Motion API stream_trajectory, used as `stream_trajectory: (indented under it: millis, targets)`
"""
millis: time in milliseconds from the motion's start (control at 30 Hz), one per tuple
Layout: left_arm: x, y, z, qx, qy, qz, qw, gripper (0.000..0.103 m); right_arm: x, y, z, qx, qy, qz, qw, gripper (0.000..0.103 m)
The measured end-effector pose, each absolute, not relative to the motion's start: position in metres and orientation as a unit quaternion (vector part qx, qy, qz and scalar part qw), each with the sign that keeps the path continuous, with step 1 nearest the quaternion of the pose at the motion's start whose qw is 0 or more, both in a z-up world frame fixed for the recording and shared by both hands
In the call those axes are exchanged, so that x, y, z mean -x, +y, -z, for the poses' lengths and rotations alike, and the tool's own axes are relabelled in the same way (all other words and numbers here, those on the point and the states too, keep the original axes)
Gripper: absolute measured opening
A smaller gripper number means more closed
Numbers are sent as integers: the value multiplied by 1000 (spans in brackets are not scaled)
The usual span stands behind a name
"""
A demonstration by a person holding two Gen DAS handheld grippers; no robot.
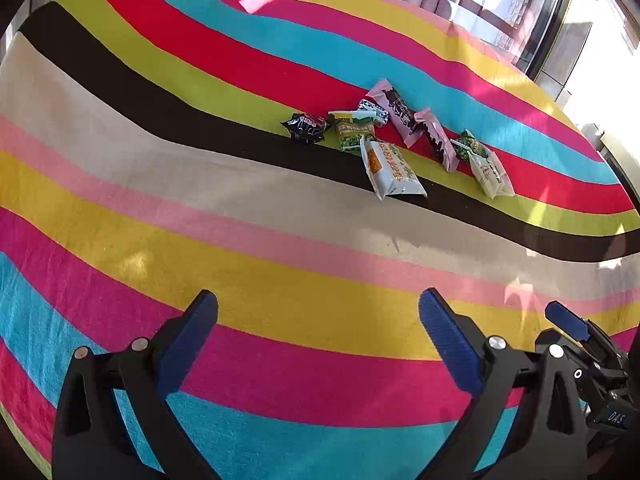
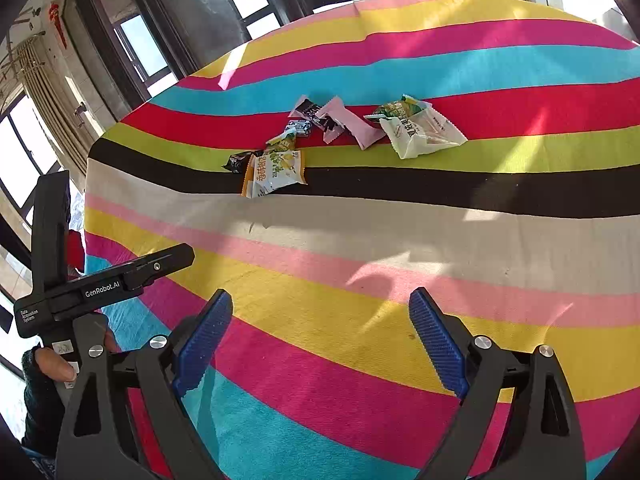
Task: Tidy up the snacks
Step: 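Move both open tools back over the snack packets on the table, then grasp the white nut packet with the right tool while the left tool grasps the ginkgo packet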
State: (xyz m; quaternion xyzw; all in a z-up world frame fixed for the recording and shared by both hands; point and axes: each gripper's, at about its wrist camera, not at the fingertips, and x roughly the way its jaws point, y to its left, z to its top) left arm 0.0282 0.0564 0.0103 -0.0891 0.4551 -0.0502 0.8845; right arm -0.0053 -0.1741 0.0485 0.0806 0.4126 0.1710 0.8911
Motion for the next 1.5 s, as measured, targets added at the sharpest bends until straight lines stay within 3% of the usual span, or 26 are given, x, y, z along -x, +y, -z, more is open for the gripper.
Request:
stream_trajectory:
  millis: [233, 533, 867, 933, 967, 1033, 1500]
  targets:
    - [-40, 13, 3, -11, 463, 24, 886, 101, -59, -204, -45, -37, 419, -122, 899, 88]
    - [-34, 22, 2, 10, 456, 35, 889, 101, -154, -217, -35, -52, 449, -145, 880, 88]
    - [-34, 21, 0, 15, 455, 37, 890, 101, -185, -199, -35, -17, 452, -154, 879, 89]
    - [-34, 22, 0, 17, 454, 38, 890, 101, -180, -194, -37, 2, 444, -151, 883, 81]
    - [-34, 23, 0, 18, 453, 39, 890, 101, -175, -193, -37, 14, 439, -142, 887, 63]
    - [-33, 24, 0, 22, 452, 40, 891, 101, -163, -194, -41, 23, 422, -139, 896, 46]
    - [-41, 20, 1, 35, 465, 25, 884, 101, -75, -201, -41, -18, 421, -148, 895, 44]
